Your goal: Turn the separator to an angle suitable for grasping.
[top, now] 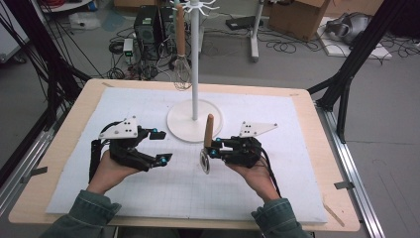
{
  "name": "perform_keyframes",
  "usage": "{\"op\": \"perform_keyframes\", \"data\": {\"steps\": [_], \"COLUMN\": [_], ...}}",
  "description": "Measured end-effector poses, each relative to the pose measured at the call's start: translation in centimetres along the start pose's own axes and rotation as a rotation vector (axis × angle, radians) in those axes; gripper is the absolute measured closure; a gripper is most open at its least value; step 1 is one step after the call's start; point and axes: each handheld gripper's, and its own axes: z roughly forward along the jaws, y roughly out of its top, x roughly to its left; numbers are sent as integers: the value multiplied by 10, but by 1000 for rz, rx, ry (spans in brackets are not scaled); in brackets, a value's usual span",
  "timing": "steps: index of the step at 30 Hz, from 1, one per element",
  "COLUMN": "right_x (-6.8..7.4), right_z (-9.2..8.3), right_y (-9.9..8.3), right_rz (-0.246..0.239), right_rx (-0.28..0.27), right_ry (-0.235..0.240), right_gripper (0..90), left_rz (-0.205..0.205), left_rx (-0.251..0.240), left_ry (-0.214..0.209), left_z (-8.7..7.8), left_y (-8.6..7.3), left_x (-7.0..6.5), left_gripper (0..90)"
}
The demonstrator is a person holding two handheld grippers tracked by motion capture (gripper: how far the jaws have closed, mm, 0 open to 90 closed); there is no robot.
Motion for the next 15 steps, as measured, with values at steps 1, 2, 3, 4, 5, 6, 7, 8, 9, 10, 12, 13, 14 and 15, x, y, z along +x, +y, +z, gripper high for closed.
{"op": "perform_keyframes", "data": {"steps": [1,2,3,4,5,6,7,8,9,10,12,13,14,15], "right_x": [1,3,4,5,7,8,8,9,10,12,14,15,15,16], "right_z": [1,3,5,6,9,11,13,14,17,18,22,24,26,27], "right_y": [0,1,1,1,1,1,1,1,1,2,2,2,2,2], "right_rz": [-2,0,-9,-7,-10,-15,-15,-14,-19,-20,-25,-27,-31,-29], "right_rx": [-1,2,3,7,8,11,13,13,15,17,16,20,22,26], "right_ry": [6,12,19,21,32,36,40,45,49,50,60,64,64,67], "right_gripper": [700,699,700,700,699,699,700,699,700,700,700,699,699,699], "left_rz": [-2,-2,-2,-1,-2,-1,0,-1,-1,-1,1,3,2,1], "left_rx": [-1,-4,-7,-7,-10,-8,-10,-9,-9,-13,-14,-18,-20,-22], "left_ry": [-3,-3,-6,-12,-17,-18,-20,-25,-28,-31,-41,-44,-44,-46], "left_z": [1,3,4,5,7,7,9,10,12,13,16,17,17,18], "left_y": [2,3,4,6,7,7,8,9,10,12,15,16,17,18], "left_x": [0,-1,-2,-2,-3,-3,-4,-4,-5,-5,-7,-7,-7,-8], "left_gripper": [268,272,276,278,283,291,299,301,305,313,320,325,330,333]}}
